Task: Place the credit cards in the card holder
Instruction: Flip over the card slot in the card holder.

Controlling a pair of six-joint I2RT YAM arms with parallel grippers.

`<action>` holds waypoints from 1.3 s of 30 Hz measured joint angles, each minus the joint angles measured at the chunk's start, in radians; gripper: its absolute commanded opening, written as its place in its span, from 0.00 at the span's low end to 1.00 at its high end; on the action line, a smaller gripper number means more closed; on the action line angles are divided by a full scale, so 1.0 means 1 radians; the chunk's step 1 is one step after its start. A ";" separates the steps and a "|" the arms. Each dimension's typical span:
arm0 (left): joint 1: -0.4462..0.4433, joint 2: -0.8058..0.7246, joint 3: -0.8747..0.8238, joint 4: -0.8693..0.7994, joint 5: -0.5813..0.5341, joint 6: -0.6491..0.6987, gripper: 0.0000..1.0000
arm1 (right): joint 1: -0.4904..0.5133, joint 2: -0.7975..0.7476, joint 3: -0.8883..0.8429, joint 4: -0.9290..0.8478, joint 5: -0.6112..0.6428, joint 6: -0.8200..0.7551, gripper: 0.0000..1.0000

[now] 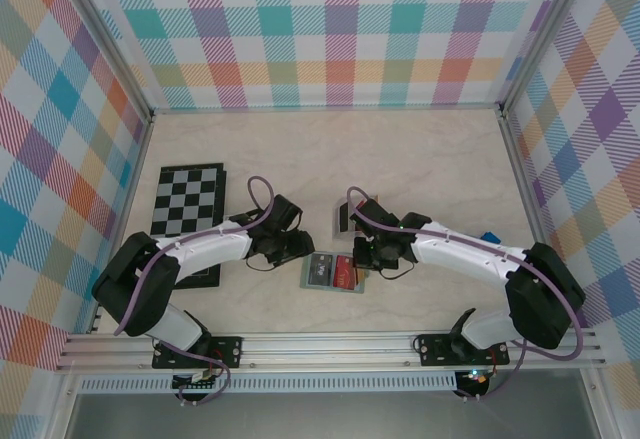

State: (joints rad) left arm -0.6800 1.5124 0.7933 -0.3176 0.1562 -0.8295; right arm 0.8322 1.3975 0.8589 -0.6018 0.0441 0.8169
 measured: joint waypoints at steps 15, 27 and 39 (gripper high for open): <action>-0.019 0.060 -0.004 0.014 0.045 0.006 0.47 | 0.000 0.000 -0.019 0.008 0.042 0.036 0.03; -0.032 0.066 -0.004 0.005 0.018 0.008 0.39 | 0.000 0.003 -0.026 0.019 0.058 0.057 0.02; -0.039 0.071 -0.004 0.007 0.010 0.007 0.36 | 0.000 -0.020 -0.091 0.099 0.051 0.067 0.02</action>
State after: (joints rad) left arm -0.7189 1.5833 0.7895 -0.3107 0.1665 -0.8227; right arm 0.8322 1.3773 0.7681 -0.5026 0.0956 0.8837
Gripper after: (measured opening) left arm 0.365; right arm 0.044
